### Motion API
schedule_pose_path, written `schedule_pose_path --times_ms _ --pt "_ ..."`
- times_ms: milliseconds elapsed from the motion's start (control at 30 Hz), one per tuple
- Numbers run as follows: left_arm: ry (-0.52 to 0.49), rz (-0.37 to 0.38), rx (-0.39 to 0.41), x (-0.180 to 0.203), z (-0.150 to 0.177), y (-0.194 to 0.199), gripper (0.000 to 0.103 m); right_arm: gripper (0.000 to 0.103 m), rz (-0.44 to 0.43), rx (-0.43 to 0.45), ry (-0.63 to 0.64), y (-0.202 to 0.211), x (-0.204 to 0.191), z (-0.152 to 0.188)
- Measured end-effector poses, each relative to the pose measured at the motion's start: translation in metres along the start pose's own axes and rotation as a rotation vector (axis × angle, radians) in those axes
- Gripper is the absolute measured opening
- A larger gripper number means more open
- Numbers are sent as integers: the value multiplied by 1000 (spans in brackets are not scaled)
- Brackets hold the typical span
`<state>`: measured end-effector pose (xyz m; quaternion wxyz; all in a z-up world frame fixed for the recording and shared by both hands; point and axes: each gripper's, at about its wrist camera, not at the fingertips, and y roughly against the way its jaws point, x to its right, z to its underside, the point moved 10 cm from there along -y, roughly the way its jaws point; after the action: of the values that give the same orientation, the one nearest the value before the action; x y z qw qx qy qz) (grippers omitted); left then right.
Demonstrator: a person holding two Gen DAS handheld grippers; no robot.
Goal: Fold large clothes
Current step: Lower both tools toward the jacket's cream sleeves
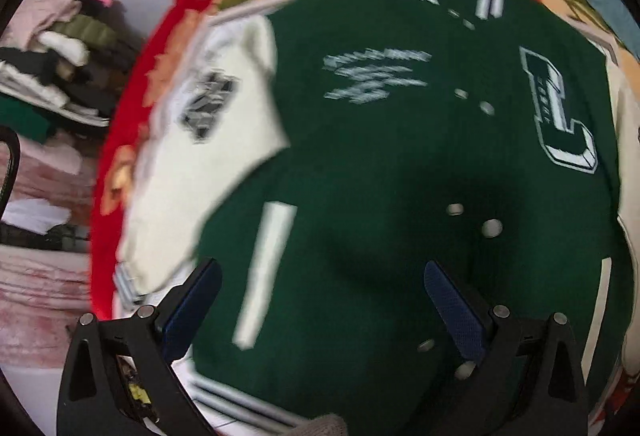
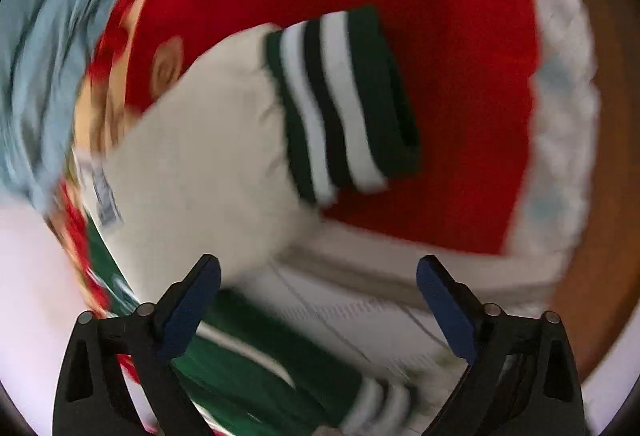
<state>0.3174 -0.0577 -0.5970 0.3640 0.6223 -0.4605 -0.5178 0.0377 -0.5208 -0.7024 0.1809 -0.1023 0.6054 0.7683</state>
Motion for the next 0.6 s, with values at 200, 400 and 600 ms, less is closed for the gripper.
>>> schedule_pose_path --times_ms 200,400,600 --pt "-57 81 8 70 -14 -20 103 93 -46 197 -86 -25 -17 -34" --pt "-129 125 85 118 -36 -6 103 21 -43 360 -43 -6 -49 -44" --pt "-116 120 117 107 -49 9 103 17 -48 471 133 49 -112 -41"
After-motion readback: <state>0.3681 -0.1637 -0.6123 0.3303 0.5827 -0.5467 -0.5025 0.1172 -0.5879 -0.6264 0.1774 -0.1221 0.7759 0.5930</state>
